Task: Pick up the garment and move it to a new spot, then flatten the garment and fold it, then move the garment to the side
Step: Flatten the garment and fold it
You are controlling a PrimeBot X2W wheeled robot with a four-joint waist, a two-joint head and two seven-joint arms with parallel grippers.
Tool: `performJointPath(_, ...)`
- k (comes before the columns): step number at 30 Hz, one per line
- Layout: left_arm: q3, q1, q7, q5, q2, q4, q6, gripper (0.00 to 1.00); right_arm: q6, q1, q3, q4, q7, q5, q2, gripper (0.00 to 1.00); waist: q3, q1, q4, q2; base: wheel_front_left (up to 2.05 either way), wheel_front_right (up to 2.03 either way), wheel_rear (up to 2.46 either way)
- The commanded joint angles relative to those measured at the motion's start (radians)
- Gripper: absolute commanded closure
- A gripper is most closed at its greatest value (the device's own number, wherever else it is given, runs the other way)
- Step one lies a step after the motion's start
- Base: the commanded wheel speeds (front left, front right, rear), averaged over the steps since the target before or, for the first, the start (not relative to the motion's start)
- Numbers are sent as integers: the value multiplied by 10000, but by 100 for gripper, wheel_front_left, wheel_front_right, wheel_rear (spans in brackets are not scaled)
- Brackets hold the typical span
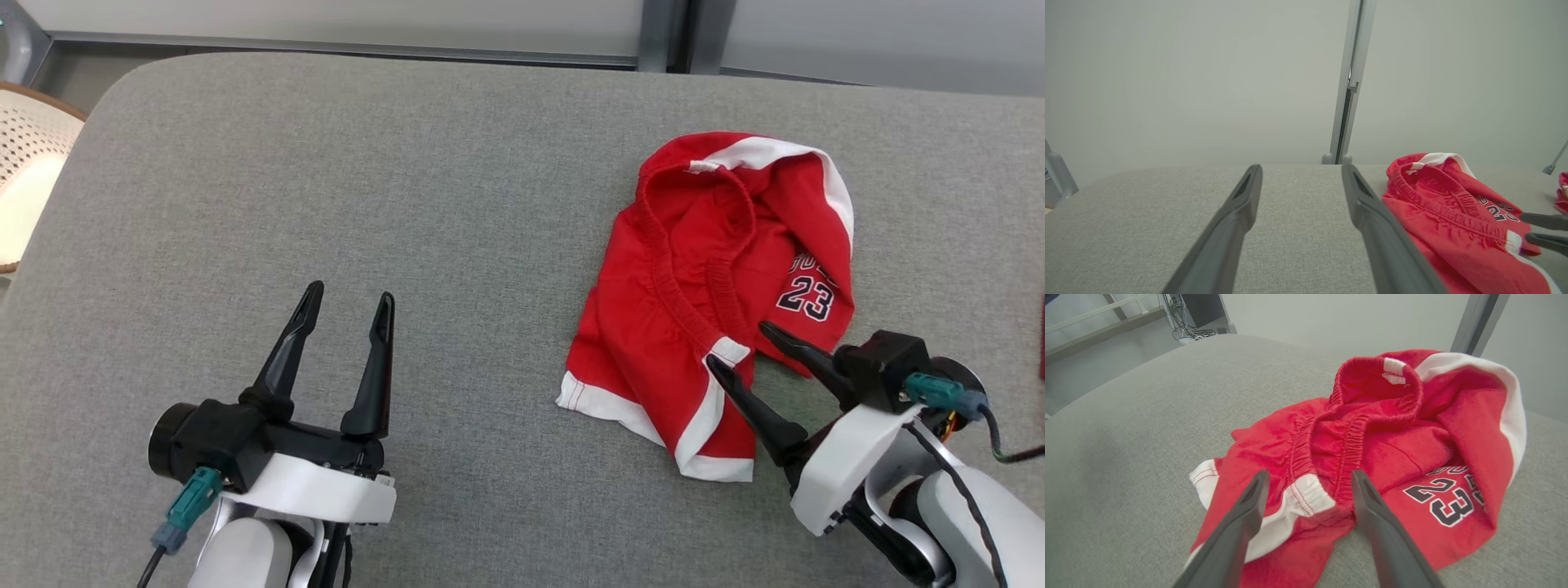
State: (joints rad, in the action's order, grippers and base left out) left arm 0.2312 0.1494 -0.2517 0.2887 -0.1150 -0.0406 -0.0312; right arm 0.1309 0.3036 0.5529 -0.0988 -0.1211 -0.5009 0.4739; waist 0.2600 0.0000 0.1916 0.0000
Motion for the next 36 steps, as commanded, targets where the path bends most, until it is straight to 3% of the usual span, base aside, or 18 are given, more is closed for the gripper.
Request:
performJointPath(1,-19,135,-62,-24,-19,-30,-21,0,-4,192,84,-155,-52,-99,108,0,69,0,74,0,0,0,0)
performJointPath(6,-83,234,-113,-48,51,-130,-19,0,-3,800,843,-832,-575,-525,348,0,119,0,91,0,0,0,0)
performJointPath(7,-100,231,-110,-54,58,-147,-25,0,-3,905,1069,-870,-661,-620,425,45,120,0,81,0,0,0,0)
performJointPath(8,-126,231,-113,-56,69,-151,-23,0,-4,986,1235,-904,-749,-811,464,56,128,0,64,0,0,0,0)
performJointPath(9,-149,234,-120,-61,78,-156,-20,0,-4,1049,1392,-939,-840,-944,539,91,130,0,47,0,0,0,0)
performJointPath(10,-163,234,-125,-69,84,-164,-23,0,-3,1114,1564,-894,-840,-1072,601,100,130,0,28,0,0,0,0)
performJointPath(15,-279,192,-132,-101,103,-144,-25,0,-4,1234,1729,-815,-403,-1446,823,100,109,0,-104,0,0,0,0)
performJointPath(25,-505,-38,-136,-216,74,-56,-62,0,-4,332,537,-574,865,-1680,719,100,-90,0,-488,0,0,0,0)
performJointPath(30,-580,-228,-134,-274,-12,-41,-85,0,-4,-1249,-1366,-422,1383,-1608,338,100,-316,0,-748,0,0,0,0)
performJointPath(36,-626,-443,-107,-240,-155,-5,-37,0,-4,-3317,-3191,8,1234,-1015,-493,100,-428,0,-1088,0,0,0,0)
